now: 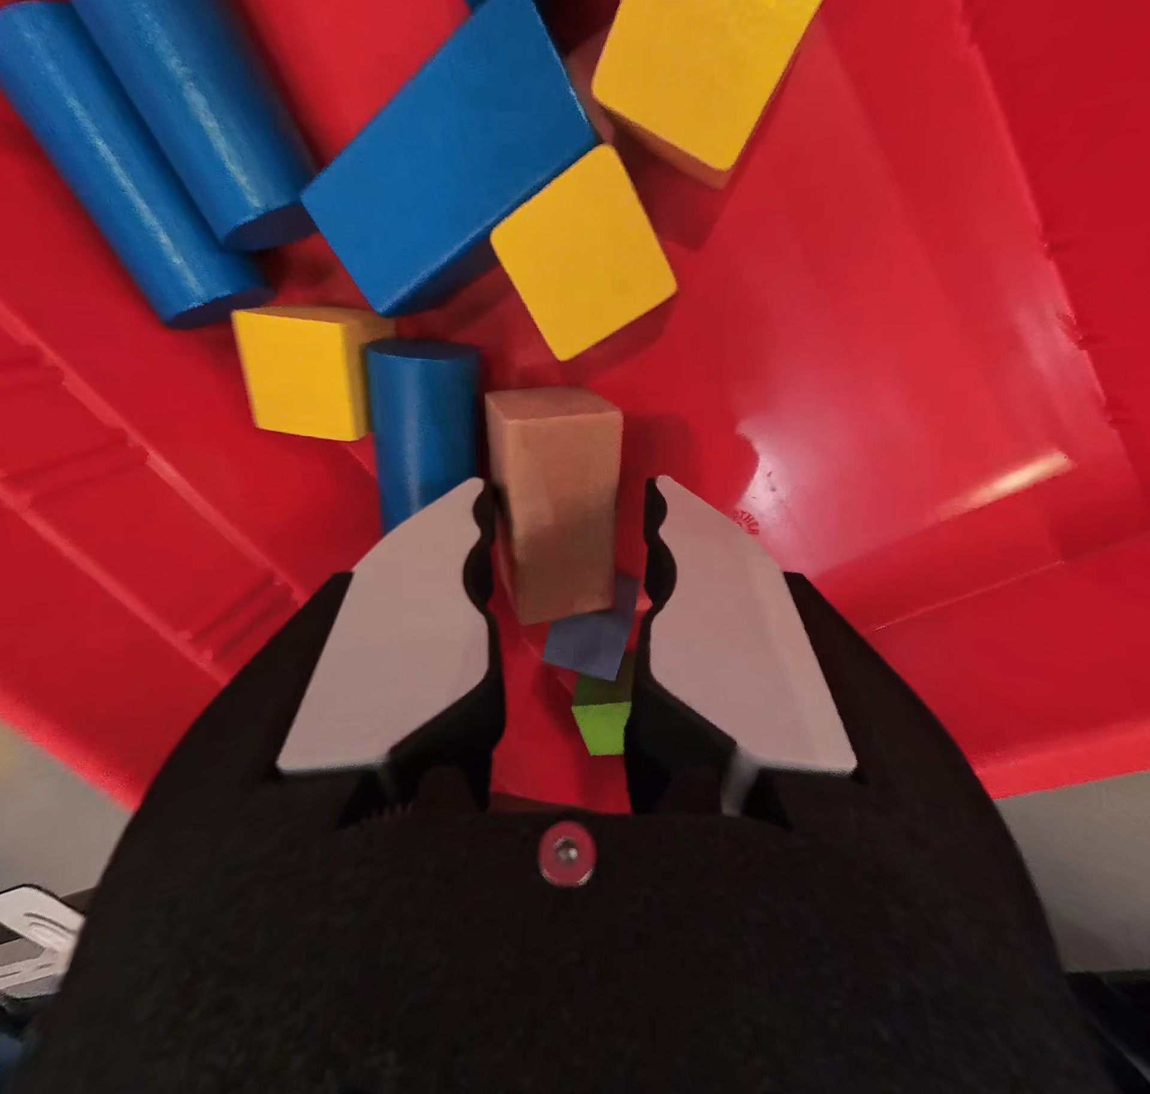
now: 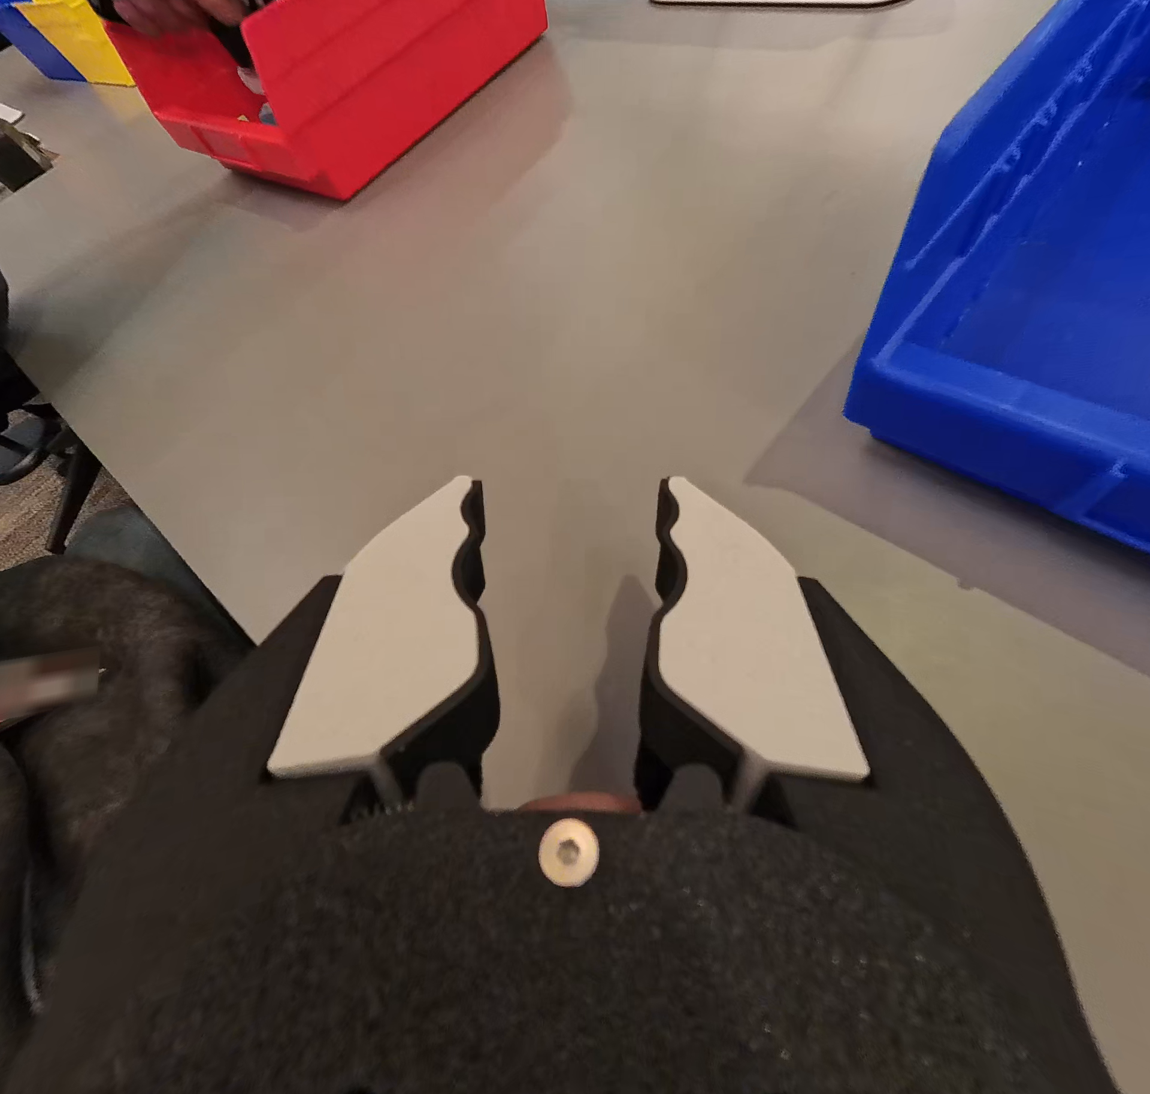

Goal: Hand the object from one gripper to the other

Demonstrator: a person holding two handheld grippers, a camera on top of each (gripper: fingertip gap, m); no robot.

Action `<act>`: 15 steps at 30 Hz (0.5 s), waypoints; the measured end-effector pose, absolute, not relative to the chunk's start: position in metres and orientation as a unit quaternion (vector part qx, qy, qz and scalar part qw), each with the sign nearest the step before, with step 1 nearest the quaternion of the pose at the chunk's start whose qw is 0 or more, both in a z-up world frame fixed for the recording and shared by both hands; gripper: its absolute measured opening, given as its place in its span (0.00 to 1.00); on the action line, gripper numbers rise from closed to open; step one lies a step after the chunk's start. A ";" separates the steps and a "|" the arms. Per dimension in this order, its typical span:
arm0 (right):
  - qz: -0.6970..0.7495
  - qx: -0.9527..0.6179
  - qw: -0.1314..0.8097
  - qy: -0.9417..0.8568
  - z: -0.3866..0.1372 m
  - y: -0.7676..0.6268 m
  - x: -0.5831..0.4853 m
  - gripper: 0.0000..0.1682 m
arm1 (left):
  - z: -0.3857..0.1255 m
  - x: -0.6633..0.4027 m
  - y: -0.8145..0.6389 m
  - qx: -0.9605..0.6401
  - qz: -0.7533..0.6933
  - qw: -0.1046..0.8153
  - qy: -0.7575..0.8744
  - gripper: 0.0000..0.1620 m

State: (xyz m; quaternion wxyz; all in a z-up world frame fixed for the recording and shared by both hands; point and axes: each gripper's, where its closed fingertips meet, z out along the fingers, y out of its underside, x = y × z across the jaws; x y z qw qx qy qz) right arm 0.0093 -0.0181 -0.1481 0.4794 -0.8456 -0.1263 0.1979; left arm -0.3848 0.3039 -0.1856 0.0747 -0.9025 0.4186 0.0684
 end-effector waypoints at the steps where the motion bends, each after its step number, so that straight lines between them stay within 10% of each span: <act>1: 0.195 -0.848 0.476 -0.126 -0.150 -0.018 0.010 0.31 | -0.190 -0.384 0.303 -0.904 0.061 0.069 0.419 0.27; 15: 0.208 -0.840 0.487 -0.114 -0.143 -0.014 0.009 0.31 | -0.133 -0.349 0.292 -0.911 -0.104 0.175 0.358 0.21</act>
